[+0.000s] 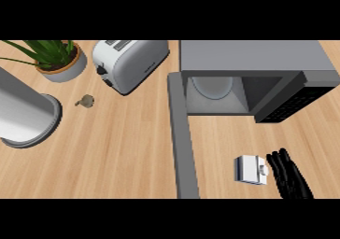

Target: Pick up the milk, place it into the microwave and close the microwave

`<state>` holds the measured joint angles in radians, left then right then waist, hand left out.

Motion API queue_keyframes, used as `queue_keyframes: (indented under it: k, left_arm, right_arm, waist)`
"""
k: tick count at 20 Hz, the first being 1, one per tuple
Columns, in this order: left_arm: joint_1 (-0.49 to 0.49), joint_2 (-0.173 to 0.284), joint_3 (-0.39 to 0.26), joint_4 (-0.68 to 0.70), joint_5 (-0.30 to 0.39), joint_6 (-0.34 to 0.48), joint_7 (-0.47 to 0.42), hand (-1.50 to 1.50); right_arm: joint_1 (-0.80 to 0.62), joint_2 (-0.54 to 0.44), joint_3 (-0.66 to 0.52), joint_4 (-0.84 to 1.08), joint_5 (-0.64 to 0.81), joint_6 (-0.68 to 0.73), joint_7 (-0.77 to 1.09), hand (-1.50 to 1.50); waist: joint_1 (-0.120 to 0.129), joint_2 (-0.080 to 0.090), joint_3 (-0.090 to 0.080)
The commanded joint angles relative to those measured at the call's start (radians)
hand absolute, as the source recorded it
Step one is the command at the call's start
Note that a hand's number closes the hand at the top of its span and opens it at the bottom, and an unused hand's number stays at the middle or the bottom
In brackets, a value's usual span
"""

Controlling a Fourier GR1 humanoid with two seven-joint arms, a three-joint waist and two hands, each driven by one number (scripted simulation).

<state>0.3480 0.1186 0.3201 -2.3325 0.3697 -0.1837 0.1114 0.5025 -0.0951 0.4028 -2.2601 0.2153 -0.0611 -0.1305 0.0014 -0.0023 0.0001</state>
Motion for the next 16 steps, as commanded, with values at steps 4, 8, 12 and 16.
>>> queue_keyframes:
  k: [4,8,12,16]
  left_arm:
    - [0.062,-0.02,0.071,-0.073,0.049,-0.044,0.018,-1.5]
    - [0.069,-0.025,0.09,-0.055,0.084,-0.082,0.012,-1.5]
    - [0.109,-0.01,0.168,-0.001,0.155,-0.171,-0.04,-1.5]
    - [0.066,-0.026,0.135,-0.037,0.116,-0.128,0.027,-1.5]
  right_arm:
    - [-0.048,0.015,-0.078,0.167,-0.052,-0.021,-0.069,-1.5]
    - [-0.044,0.002,-0.165,0.313,-0.103,-0.013,-0.21,-1.5]
    - [-0.079,0.008,-0.23,0.431,-0.147,-0.012,-0.271,-1.5]
    - [-0.126,0.002,-0.286,0.575,-0.141,-0.015,-0.338,-1.5]
  waist:
    - [0.004,0.001,0.0]
    - [0.002,0.001,0.001]
    - [0.006,0.001,0.0]
    - [0.002,0.002,0.001]
